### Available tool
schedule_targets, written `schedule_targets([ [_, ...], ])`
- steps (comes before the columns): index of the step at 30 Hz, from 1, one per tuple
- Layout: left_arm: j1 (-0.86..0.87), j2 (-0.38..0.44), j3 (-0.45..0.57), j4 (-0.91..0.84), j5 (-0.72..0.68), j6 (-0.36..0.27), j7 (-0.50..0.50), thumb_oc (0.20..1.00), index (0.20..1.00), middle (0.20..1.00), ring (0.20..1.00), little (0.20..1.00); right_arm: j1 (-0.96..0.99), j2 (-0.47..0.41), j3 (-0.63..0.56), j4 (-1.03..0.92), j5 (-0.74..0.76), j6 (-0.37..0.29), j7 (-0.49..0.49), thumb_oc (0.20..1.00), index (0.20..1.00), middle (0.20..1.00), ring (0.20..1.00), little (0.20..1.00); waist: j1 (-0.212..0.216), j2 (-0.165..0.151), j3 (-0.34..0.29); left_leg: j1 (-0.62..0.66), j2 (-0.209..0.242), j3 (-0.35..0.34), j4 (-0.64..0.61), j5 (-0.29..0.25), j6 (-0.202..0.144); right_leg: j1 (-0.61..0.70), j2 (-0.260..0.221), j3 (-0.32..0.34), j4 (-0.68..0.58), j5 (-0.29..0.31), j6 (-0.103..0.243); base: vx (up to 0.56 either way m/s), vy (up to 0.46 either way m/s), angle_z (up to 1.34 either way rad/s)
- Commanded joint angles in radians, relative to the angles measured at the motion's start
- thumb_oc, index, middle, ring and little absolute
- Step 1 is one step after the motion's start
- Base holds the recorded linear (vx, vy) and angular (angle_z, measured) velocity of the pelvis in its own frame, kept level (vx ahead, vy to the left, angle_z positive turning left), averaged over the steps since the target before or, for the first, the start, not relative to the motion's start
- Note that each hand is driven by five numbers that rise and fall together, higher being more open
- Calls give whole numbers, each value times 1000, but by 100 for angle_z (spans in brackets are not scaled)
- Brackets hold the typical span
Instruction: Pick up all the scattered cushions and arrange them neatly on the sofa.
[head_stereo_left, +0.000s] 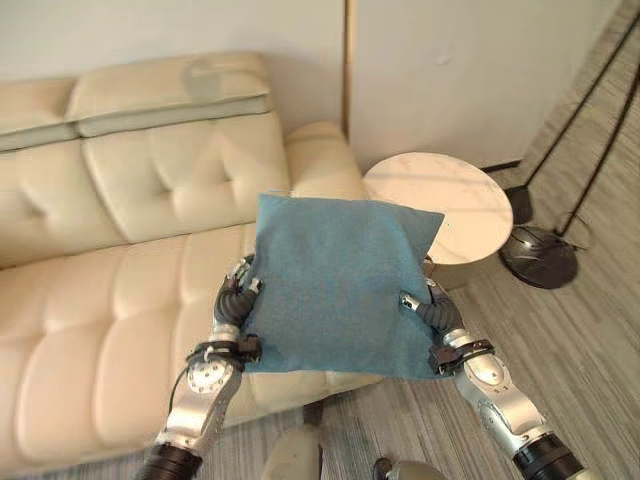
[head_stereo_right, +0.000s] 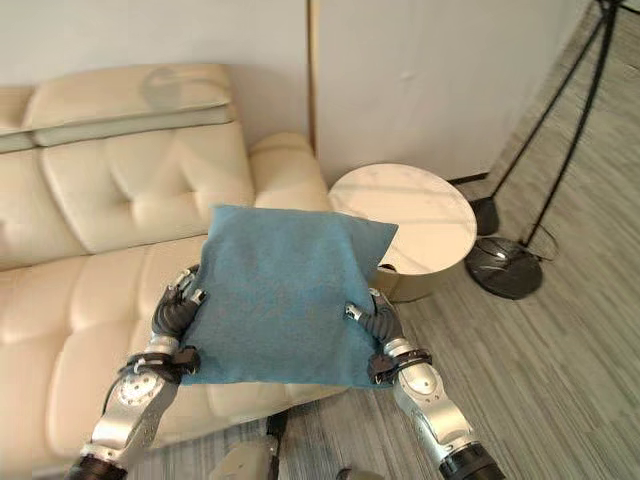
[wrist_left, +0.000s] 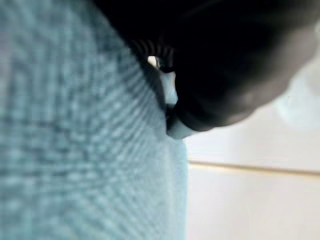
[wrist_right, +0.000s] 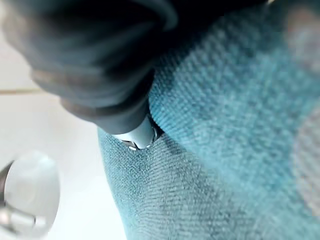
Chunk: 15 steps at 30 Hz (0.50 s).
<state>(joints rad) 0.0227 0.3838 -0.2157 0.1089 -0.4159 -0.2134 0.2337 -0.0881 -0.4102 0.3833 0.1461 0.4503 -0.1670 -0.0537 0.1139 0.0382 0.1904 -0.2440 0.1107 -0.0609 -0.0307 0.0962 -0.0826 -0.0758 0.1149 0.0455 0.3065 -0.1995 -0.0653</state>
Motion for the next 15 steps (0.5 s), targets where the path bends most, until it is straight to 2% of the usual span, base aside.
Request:
schedule_targets([
  [1, -122, -33, -95, -67, -29, -114, -51, 200, 200, 200, 200, 200, -84, 65, 12, -150, -11, -133, 14, 200, 200, 200, 200, 200, -67, -93, -34, -17, -100, 116, 76, 32, -1, 82, -102, -46, -228, 80, 129, -276, 2, 44],
  [2, -121, -40, -101, -67, -41, -116, -60, 200, 200, 200, 200, 200, -78, 62, 11, -156, -8, -133, 14, 200, 200, 200, 200, 200, -81, -99, -39, -3, -95, 149, 106, -3, 15, 74, -119, -71, -244, 96, 134, -172, 2, 67],
  [3, -121, -40, -101, -67, -41, -116, -60, 200, 200, 200, 200, 200, -79, 62, 11, -156, -8, -133, 14, 200, 200, 200, 200, 200, -81, -98, -40, -6, -94, 149, 106, -2, 15, 71, -118, -71, -246, 99, 134, -192, 15, 113],
  [4, -122, -43, -114, -73, -53, -120, -77, 200, 200, 200, 200, 200, -60, 56, 12, -179, 6, -137, 24, 200, 200, 200, 200, 200, -105, -115, -49, 38, -96, 187, 171, -87, 31, 63, -146, -103, -266, 119, 135, -151, 21, 118],
  [5, -127, -46, -122, -74, -59, -123, -79, 200, 200, 200, 200, 200, -50, 54, 13, -186, 7, -139, 28, 200, 200, 200, 200, 200, -118, -123, -56, 71, -95, 203, 189, -125, 32, 61, -155, -118, -278, 130, 136, -177, 30, 90],
  [6, -133, -50, -131, -71, -64, -121, -81, 200, 200, 200, 200, 200, -45, 53, 11, -188, 11, -138, 31, 200, 200, 200, 200, 200, -129, -128, -66, 93, -90, 221, 193, -141, 33, 53, -160, -132, -286, 136, 136, -99, 56, 84],
  [7, -152, -58, -152, -66, -67, -118, -76, 200, 200, 200, 200, 200, -32, 48, 5, -198, 19, -139, 32, 200, 200, 200, 200, 200, -156, -132, -77, 148, -71, 271, 183, -164, 32, 54, -166, -167, -302, 143, 138, -59, 46, 96],
  [8, -152, -58, -152, -66, -67, -118, -76, 200, 200, 200, 200, 200, -32, 47, 4, -198, 20, -138, 32, 200, 200, 200, 200, 200, -156, -131, -76, 150, -71, 270, 181, -164, 32, 56, -166, -168, -302, 143, 138, -55, 121, 113],
  [9, -168, -64, -175, -60, -63, -112, -75, 200, 200, 200, 200, 200, -11, 44, -9, -214, 28, -140, 34, 200, 200, 200, 200, 200, -187, -125, -87, 194, -39, 349, 124, -148, 22, 57, -170, -215, -310, 151, 145, -10, 128, 71],
  [11, -152, -61, -175, -64, -54, -101, -77, 200, 200, 200, 200, 200, 5, 44, -9, -236, 30, -137, 36, 200, 200, 200, 200, 200, -200, -117, -98, 220, -37, 350, 63, -138, 18, 64, -168, -233, -312, 147, 145, 38, 129, 93],
  [15, -132, -42, -164, -77, -48, -91, -83, 200, 200, 200, 200, 200, 0, 64, 11, -253, 51, -136, 48, 200, 200, 200, 200, 200, -189, -136, -84, 232, -50, 340, 52, -144, 28, 80, -182, -238, -303, 157, 155, 39, 123, 42],
])
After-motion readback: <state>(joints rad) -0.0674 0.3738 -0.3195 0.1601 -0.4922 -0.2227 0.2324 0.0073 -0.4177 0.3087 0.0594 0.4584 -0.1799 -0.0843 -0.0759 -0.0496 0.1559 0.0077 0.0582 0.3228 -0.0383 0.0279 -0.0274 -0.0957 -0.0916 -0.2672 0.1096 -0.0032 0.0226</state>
